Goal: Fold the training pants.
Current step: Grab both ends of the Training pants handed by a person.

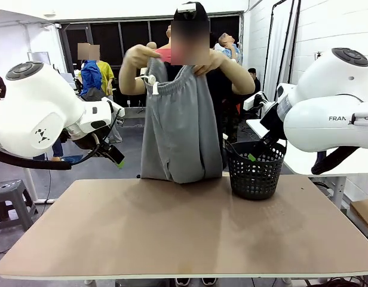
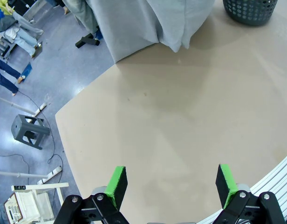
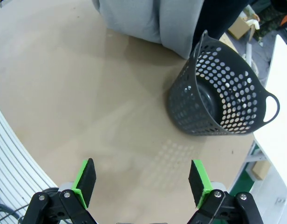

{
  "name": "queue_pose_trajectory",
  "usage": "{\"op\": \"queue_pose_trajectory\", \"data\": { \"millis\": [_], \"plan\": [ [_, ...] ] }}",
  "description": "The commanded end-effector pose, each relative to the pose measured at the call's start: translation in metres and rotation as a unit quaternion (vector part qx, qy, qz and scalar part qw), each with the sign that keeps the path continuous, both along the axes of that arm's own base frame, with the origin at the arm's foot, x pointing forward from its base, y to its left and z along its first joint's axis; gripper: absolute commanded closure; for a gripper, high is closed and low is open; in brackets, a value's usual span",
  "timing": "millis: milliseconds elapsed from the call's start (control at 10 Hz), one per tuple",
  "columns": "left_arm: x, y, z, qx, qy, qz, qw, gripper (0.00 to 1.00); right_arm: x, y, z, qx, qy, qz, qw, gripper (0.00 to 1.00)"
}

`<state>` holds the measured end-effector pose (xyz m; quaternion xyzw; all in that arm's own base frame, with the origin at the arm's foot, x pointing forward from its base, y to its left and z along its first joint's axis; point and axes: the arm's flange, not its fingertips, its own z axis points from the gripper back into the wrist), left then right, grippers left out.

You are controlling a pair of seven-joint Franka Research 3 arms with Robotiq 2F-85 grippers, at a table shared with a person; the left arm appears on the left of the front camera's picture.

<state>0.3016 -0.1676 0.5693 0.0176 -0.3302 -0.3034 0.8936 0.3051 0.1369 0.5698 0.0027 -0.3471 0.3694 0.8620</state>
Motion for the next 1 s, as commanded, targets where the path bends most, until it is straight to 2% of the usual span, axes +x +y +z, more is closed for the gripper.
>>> {"op": "queue_pose_trajectory", "data": {
  "millis": [0, 900],
  "plan": [
    [0.0002, 0.0007, -0.0001, 0.004, -0.001, -0.003, 1.0, 0.0, -0.0004, -0.0002, -0.0002, 0.002, 0.002, 0.001, 1.0, 0.0],
    [0.0002, 0.0007, -0.0001, 0.004, -0.001, -0.003, 1.0, 0.0, -0.0004, -0.0002, -0.0002, 0.002, 0.002, 0.001, 1.0, 0.0]
  ]
}}
